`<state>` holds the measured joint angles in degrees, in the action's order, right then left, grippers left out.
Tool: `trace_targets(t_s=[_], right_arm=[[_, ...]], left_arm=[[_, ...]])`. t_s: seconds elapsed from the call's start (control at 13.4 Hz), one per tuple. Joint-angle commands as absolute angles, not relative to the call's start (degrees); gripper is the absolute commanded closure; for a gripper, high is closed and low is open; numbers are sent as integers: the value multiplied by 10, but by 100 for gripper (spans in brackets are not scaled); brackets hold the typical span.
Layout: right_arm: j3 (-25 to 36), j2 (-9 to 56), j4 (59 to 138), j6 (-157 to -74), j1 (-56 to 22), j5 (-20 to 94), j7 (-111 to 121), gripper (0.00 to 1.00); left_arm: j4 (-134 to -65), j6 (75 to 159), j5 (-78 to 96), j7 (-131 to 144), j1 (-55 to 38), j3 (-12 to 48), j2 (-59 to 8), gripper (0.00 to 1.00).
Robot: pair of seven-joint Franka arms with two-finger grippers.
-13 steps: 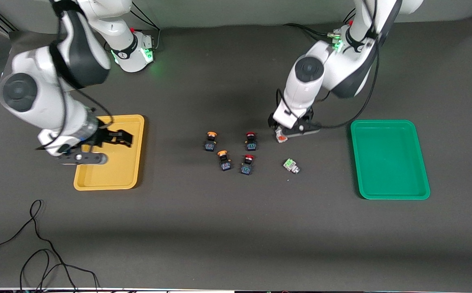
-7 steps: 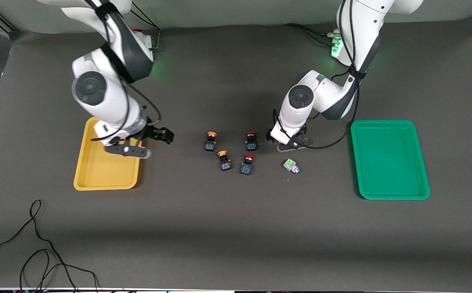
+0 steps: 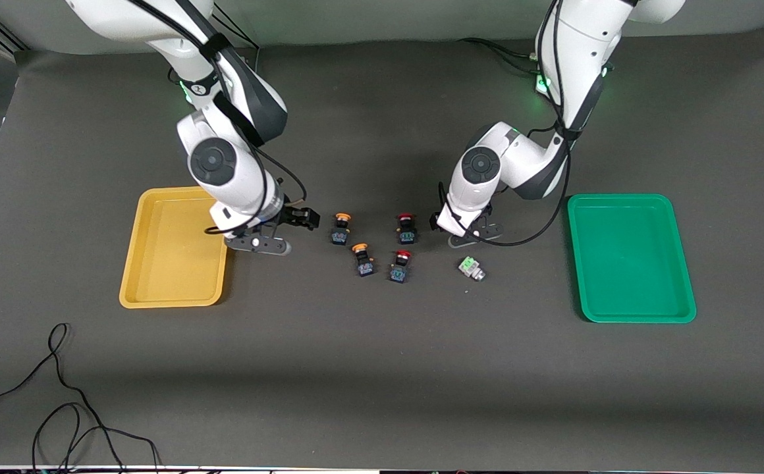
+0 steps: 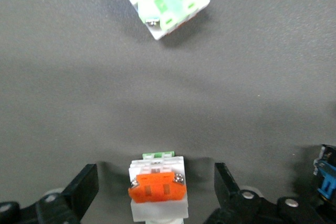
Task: Place green and yellow buttons in trays
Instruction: 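Carry the orange-white button over the green tray while the right gripper lifts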
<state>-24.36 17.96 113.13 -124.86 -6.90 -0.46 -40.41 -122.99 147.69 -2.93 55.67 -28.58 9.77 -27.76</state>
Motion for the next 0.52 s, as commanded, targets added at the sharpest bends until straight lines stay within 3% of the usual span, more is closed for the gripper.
trace_targets(t_s=[0.0, 0.22, 0.3, 0.45], right_arm=[[-243, 215, 1126, -1272, -83, -4, -417, 0], [-243, 249, 1128, -1294, -104, -10, -450, 0], [-243, 259, 1128, -1309, -114, -21, -468, 0], [-243, 283, 1127, -1325, -122, -59, -496, 0]], left_arm=[[-1231, 1478, -40, 598, -293, 95, -273, 26], [-1230, 1470, -39, 601, -292, 96, -264, 69], [-1228, 1464, -39, 601, -291, 96, -260, 75], [-1214, 1420, -39, 592, -287, 96, -247, 79]])
